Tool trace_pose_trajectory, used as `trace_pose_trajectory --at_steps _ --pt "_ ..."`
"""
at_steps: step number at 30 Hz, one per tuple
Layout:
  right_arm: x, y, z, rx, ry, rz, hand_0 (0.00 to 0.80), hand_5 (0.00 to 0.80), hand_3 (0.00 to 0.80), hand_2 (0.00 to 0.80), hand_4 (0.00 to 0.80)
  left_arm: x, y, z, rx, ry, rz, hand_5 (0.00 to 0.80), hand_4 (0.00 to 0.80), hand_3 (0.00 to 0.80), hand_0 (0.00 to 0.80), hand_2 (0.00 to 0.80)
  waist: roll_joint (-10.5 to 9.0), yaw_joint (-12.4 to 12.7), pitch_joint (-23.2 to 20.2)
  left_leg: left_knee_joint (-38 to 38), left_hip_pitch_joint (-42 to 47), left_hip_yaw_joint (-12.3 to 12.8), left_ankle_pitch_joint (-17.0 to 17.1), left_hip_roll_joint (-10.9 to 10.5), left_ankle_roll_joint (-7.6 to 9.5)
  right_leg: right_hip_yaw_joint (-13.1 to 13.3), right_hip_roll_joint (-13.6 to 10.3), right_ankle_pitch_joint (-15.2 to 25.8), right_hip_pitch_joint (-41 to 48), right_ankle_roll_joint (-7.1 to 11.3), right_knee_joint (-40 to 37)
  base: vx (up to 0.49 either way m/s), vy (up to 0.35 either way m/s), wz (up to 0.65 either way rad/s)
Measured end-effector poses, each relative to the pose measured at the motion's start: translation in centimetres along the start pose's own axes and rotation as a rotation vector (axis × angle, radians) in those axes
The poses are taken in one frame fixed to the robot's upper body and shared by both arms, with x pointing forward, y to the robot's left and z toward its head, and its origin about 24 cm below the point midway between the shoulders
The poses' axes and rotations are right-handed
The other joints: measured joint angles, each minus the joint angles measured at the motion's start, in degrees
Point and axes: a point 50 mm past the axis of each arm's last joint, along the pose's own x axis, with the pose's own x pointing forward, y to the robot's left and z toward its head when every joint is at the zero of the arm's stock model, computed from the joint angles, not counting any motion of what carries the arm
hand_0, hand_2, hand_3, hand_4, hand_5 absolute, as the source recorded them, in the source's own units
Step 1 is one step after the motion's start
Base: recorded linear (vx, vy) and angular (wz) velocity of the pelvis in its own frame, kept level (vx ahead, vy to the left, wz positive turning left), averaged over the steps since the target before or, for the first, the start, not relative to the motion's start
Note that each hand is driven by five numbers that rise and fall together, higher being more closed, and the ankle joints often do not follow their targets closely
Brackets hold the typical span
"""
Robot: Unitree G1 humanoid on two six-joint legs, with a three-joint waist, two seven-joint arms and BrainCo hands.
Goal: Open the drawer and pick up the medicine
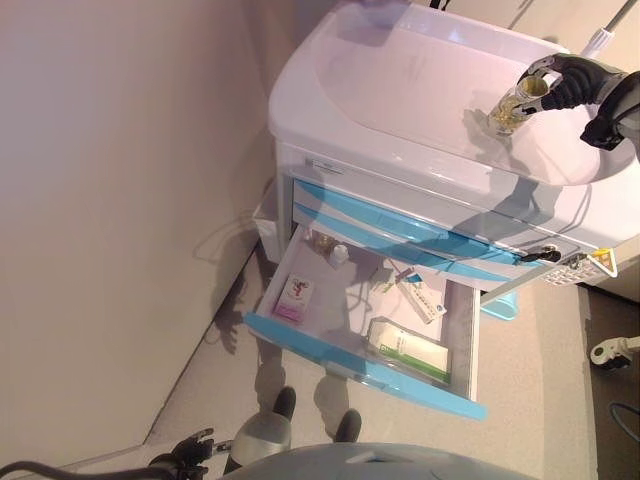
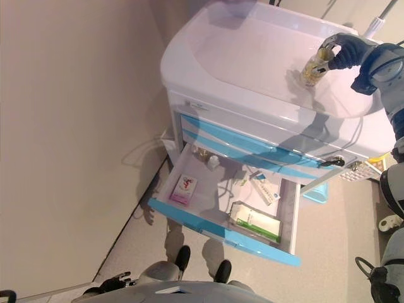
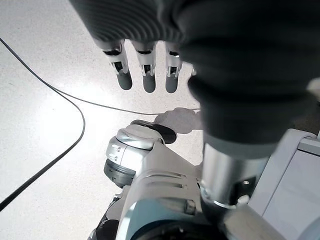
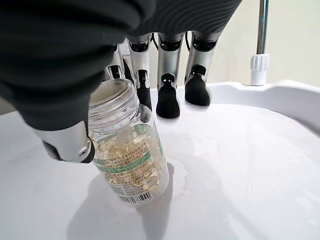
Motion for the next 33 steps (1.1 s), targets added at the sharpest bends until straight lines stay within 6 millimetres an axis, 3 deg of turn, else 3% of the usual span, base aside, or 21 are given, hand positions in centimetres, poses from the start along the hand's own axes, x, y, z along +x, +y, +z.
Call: trace_pose_trajectory --at_steps 15,33 --pt "-0.1 0.7 -1.2 0.013 0.048 0.008 0.000 0.000 0.000 0.000 0.000 0.0 0.0 0.0 0.000 0.000 -0.008 0.000 0.000 0.000 0.000 0.000 0.00 0.25 0.00 0.00 0.34 0.10 -0.01 0.01 -0.01 0.02 -0.02 0.00 0.27 0.00 0.00 0.000 0.000 0.00" --pt "-0.8 -2.1 -1.7 0.083 0.095 -0.430 0.000 0.000 0.000 0.000 0.000 -0.1 0.1 -0.5 -0.004 0.016 -0.004 0.000 0.000 0.000 0.000 0.000 0.21 0.17 -0.07 0.00 0.54 0.17 -0.01 0.03 -0.02 0.12 -0.01 0.00 0.47 0.00 0.00 0.000 0.000 0.00"
